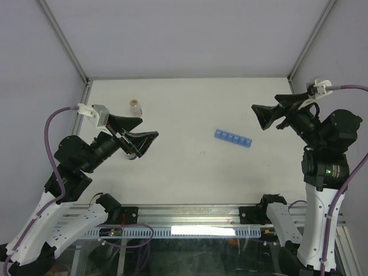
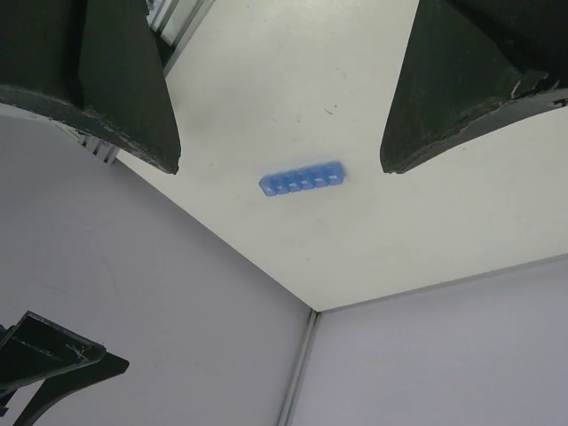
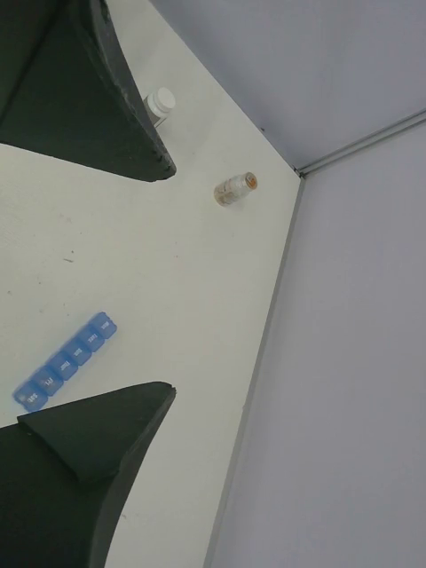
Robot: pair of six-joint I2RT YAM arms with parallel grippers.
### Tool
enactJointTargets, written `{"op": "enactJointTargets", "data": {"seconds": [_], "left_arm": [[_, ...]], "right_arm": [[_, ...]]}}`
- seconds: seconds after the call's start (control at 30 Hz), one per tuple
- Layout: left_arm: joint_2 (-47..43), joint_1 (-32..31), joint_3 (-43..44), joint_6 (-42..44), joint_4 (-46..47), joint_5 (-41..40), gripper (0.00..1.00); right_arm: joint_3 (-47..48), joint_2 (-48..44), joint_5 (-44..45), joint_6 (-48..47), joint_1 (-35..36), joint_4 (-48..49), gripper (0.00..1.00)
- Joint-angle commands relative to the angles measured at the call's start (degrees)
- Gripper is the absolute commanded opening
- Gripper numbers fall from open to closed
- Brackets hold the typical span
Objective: Sort the pills into containers
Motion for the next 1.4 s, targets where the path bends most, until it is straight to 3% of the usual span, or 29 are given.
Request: {"op": "enactJointTargets", "data": {"seconds": [0.0,0.2,0.5,0.67,0.93,1.13,1.37], "left_arm": [[-0.2,0.1,0.3,-0.5,0.3,-1.7,0.99],[-0.7,0.2,-1.5,-2.2,0.2,-2.8,0.99],[-1.3,0.2,-6.8,-5.9,1.7,-5.4,0.99],[-0.9,0.2,-10.6,-7.3,4.4,-5.7,0.99],[5.2,1.6,-13.6,-9.5,4.2,-7.9,0.99],[15.9,8.9,-10.2,-4.8,-7.6,-17.8,0.99],[22.4,15.2,-7.1,-2.8,-11.6,-23.0,0.97]], "right_arm": [[0.3,0.0,-0.2,0.7,-0.1,2.9,0.99],[-1.9,0.6,-3.9,2.1,-0.2,5.6,0.99],[-11.8,3.2,-21.0,5.5,0.0,19.0,0.99],[-15.5,6.2,-25.2,3.9,2.4,22.6,0.99],[-19.7,12.0,-26.5,-8.8,6.4,19.3,0.99],[-22.8,12.9,-25.9,-15.9,8.3,17.5,0.99],[-22.7,16.0,-20.3,-22.6,11.6,12.3,0.99]]}}
